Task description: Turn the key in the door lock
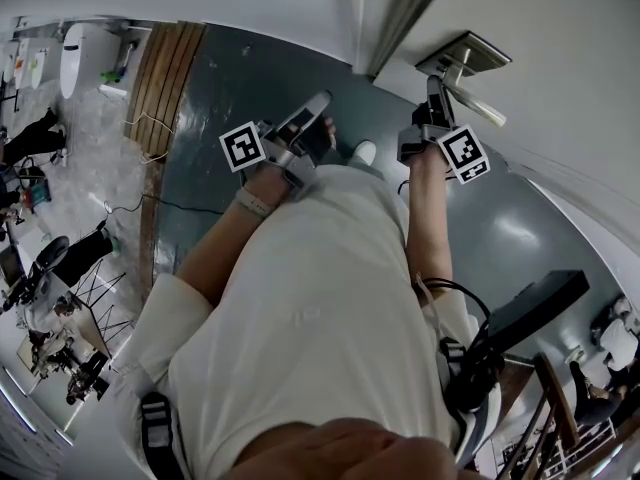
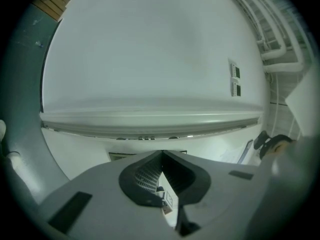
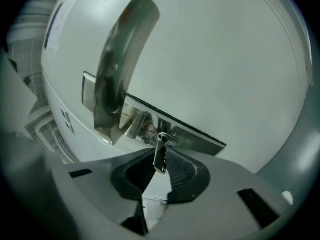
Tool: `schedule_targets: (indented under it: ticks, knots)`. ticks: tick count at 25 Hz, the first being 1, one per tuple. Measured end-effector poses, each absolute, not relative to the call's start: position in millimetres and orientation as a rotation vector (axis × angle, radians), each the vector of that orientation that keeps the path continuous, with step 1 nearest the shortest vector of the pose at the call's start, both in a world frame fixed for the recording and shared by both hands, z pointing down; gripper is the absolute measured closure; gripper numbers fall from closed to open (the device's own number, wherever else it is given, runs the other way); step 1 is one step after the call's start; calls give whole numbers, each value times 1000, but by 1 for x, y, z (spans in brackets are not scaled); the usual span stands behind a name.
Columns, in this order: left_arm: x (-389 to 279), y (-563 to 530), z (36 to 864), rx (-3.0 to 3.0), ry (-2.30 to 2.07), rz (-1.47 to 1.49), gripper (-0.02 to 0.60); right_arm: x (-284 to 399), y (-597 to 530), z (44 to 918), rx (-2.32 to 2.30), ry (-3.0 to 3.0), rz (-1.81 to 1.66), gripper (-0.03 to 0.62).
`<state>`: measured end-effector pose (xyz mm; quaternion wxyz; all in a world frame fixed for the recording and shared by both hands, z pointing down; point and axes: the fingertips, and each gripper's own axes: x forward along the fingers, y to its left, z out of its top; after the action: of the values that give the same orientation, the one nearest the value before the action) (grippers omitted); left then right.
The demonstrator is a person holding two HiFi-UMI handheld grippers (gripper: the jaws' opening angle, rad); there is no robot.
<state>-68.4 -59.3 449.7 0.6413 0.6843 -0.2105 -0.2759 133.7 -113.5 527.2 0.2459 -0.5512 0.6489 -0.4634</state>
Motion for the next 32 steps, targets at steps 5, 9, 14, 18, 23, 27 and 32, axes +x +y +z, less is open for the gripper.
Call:
schedule_targets:
  ticks: [5, 9, 14, 18, 23, 27, 32]
  knots:
    - [-71, -58, 450, 1554, -487, -636, 574, 134, -109, 530, -1300, 1569, -1399, 539]
    - [-73, -59, 449, 1547, -489, -639, 574, 133, -109, 530, -1175, 1520, -1432, 537]
    - [-75, -60, 449, 1535, -495, -641, 574, 131, -110, 529, -1001, 1416, -1458, 537]
    - [-77, -61, 450, 1528, -497, -643, 574, 131, -111, 532, -754, 1185, -1464, 556]
    - [-77, -61, 450, 1525, -495, -640, 574, 131, -111, 533, -734, 1192, -1458, 556]
    - [-76, -60, 451, 1522, -495, -640, 574, 132, -110, 532, -751, 1216, -1454, 556]
    - [-74, -61, 453, 1517, -490, -644, 574, 131, -111, 533, -989, 1425, -1432, 535]
